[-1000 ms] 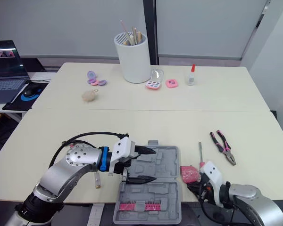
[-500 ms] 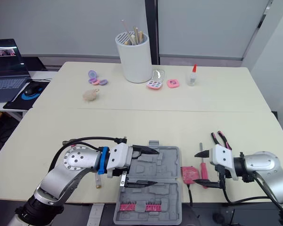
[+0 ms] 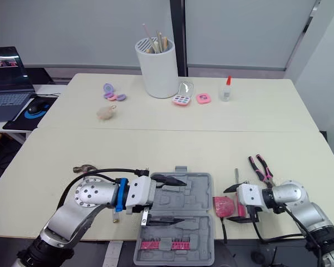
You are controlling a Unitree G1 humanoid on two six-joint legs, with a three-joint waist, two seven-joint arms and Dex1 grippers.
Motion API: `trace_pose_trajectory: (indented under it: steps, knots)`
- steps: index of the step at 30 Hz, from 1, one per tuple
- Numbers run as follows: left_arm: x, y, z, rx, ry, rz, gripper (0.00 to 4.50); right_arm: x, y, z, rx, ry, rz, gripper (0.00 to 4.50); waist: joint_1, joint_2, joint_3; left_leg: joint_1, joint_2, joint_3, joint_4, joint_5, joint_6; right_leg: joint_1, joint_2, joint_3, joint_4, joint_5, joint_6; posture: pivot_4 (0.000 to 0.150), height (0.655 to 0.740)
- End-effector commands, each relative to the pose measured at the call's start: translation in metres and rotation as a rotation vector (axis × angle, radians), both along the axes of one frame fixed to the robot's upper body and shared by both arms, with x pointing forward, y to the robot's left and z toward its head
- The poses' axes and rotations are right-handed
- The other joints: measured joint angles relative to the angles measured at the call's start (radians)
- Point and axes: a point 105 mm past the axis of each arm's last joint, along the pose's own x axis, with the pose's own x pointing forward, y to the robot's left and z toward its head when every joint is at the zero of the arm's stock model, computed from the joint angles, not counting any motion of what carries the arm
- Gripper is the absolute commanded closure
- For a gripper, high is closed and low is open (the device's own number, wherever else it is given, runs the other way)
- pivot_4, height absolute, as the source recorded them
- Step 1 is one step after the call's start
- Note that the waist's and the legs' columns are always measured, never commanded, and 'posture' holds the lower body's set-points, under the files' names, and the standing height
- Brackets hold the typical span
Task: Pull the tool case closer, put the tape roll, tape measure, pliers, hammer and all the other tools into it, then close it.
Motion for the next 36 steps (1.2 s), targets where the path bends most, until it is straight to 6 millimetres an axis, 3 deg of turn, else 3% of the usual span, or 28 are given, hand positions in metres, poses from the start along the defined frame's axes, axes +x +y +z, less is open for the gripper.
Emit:
trace_pose_trajectory:
  steps: [1,18,22,26,31,36]
  knots:
    - [-0.005,-0.004,0.006,-0.008,-0.035,-0.024,0.0,0.005,0.002,0.005,-0.002,-0.033,0.01,0.04,0.0,0.0,0.0,0.0,0.0,0.0,0.0,0.0,0.0,0.0,0.0,0.0,0.0,0.0,0.0,0.15,0.74]
    - [-0.004,-0.002,0.006,0.008,-0.032,-0.027,0.0,0.007,0.011,-0.005,-0.033,-0.025,0.014,0.04,0.0,0.0,0.0,0.001,0.0,0.0,0.0,0.0,0.0,0.0,-0.001,0.0,0.001,0.0,0.0,0.15,0.74]
    - [-0.002,-0.003,0.006,0.005,-0.034,-0.024,0.0,0.009,0.012,-0.004,-0.024,-0.033,0.004,1.31,0.0,0.0,0.0,0.001,0.0,0.0,0.0,0.0,0.0,0.0,-0.001,0.0,0.001,0.0,0.0,0.15,0.74]
    - [-0.003,-0.005,0.006,0.003,-0.033,-0.022,0.0,0.008,0.01,-0.005,-0.035,-0.036,0.009,1.39,0.0,0.0,0.0,0.001,0.0,0.0,0.001,0.0,0.0,0.001,-0.001,0.0,0.001,0.0,0.0,0.15,0.74]
    - [0.001,-0.002,0.009,-0.018,-0.034,0.016,0.0,0.011,0.007,0.01,-0.031,-0.057,-0.004,1.39,0.0,0.0,0.0,0.001,0.0,0.0,0.001,0.0,0.0,0.001,-0.001,0.0,0.002,0.0,0.0,0.15,0.74]
    - [0.012,0.015,0.018,-0.052,-0.028,0.133,0.0,0.013,0.011,0.045,-0.078,-0.056,-0.047,1.39,-0.001,0.001,0.0,0.001,0.0,0.0,0.001,0.0,0.0,-0.001,-0.002,0.0,0.003,0.0,0.0,0.15,0.74]
